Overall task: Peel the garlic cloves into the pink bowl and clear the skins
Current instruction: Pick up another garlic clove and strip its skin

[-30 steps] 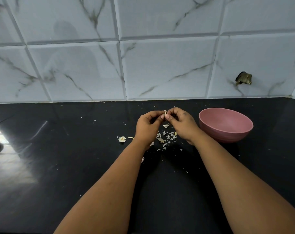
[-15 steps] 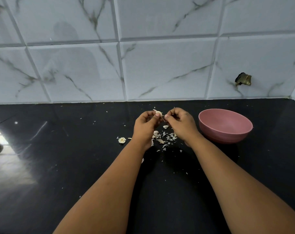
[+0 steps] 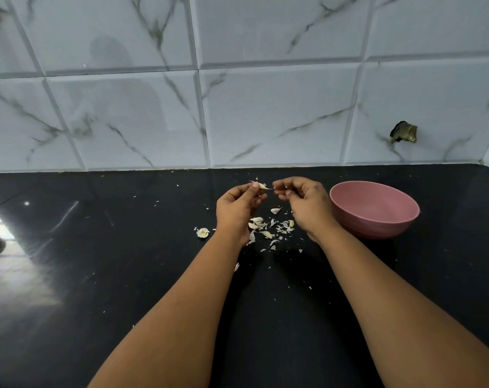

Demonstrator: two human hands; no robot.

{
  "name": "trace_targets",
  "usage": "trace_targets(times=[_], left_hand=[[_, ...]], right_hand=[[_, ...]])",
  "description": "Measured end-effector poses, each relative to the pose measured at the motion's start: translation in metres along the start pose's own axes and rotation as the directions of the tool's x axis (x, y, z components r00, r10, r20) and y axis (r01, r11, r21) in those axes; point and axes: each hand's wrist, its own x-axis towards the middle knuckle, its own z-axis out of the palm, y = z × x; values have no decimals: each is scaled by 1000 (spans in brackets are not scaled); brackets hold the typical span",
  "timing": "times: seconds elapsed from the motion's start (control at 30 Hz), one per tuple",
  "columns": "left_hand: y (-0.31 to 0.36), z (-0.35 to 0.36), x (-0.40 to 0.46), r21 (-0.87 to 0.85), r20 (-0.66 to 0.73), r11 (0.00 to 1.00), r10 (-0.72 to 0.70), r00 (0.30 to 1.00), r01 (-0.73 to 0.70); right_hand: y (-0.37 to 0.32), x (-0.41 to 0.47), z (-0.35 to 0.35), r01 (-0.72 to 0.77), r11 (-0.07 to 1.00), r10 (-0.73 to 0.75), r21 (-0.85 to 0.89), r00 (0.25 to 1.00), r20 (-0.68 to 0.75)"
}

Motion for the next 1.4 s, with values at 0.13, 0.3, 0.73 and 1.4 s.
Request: trace_targets(times=[0.13,0.3,0.73,1.4], left_hand=[[-4,0,1,108,21,992,56,998,-58],[-7,2,0,173,76,980,87,993,-100],[-8,-5,3,378,144,903,158,977,-202],[-9,0,3,221,203,973,24,979,-70]], right_hand=[[1,-2,1,-16,1000,16,0,999,27],[4,0,0,-8,996,10,-88,1000,20],[7,1,-4,1,999,-1,36,1000,17],[2,6,-3,-246,969,246,3,968,-48]])
